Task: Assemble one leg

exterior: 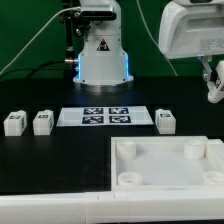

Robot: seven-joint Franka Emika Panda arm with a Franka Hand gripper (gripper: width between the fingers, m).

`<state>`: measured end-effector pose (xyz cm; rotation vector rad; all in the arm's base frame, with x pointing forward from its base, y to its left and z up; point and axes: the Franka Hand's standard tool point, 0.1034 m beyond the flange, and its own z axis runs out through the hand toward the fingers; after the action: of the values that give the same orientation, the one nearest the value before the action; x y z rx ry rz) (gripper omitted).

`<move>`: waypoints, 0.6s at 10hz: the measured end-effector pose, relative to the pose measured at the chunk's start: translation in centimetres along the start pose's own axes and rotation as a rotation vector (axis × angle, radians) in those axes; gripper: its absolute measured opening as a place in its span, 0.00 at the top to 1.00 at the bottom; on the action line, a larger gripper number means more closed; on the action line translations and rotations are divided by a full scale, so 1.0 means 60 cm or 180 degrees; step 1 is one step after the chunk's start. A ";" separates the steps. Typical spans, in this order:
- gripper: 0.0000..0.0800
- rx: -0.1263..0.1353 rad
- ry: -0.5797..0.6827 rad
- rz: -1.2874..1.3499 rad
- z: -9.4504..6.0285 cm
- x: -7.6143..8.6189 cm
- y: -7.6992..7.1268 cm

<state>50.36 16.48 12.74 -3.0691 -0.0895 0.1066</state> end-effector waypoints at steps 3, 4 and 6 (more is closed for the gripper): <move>0.64 0.0127 0.0831 -0.0033 0.002 0.004 -0.011; 0.64 0.0151 0.0985 -0.0048 0.001 0.007 -0.009; 0.64 0.0067 0.1065 -0.0189 -0.024 0.060 0.030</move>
Offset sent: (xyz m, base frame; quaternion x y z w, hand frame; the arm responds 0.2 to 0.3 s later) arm 0.0000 0.0000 0.0000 0.0000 0.1790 0.0000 0.9838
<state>54.13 14.83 13.78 -3.0096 -0.1586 -0.4040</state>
